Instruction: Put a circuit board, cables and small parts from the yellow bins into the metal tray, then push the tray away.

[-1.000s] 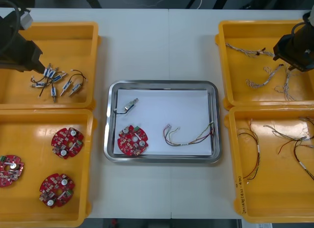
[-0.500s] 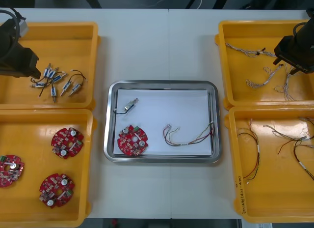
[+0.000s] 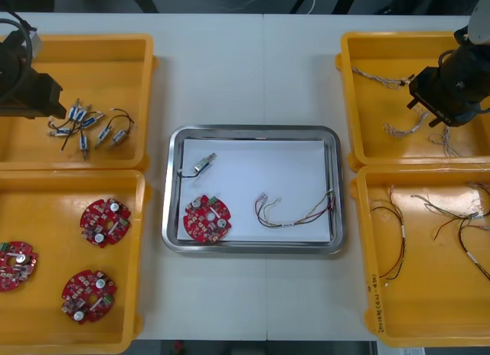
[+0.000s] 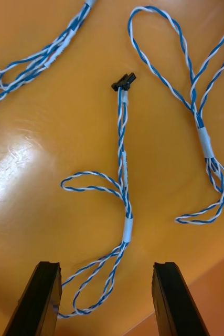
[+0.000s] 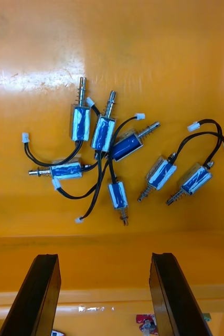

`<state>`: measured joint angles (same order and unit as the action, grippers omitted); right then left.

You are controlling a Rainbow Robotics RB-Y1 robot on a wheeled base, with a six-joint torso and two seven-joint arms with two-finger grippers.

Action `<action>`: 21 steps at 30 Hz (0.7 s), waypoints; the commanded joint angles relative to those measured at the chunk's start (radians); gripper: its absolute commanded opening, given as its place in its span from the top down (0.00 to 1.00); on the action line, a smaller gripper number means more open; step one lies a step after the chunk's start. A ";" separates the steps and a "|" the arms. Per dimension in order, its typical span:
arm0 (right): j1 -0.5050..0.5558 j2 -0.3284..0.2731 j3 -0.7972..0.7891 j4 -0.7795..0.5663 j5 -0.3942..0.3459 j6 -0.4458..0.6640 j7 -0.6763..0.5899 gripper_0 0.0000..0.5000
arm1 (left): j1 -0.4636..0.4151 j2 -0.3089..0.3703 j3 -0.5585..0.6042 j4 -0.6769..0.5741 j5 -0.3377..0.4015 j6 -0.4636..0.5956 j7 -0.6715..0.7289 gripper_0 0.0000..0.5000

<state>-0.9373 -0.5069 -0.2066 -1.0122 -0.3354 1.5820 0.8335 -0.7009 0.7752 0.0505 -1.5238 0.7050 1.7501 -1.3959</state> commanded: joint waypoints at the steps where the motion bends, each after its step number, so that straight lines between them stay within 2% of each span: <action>1: 0.041 0.018 -0.027 -0.034 -0.010 -0.037 -0.030 0.00 | 0.009 -0.011 -0.037 0.037 0.004 -0.053 -0.023 0.00; 21: 0.111 0.051 -0.027 -0.034 -0.025 -0.140 -0.051 0.00 | 0.063 -0.025 -0.149 0.113 0.011 -0.187 -0.028 0.00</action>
<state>-0.8374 -0.4694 -0.2067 -1.0123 -0.3494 1.4570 0.8309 -0.6497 0.7658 -0.0770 -1.4280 0.7080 1.5865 -1.3959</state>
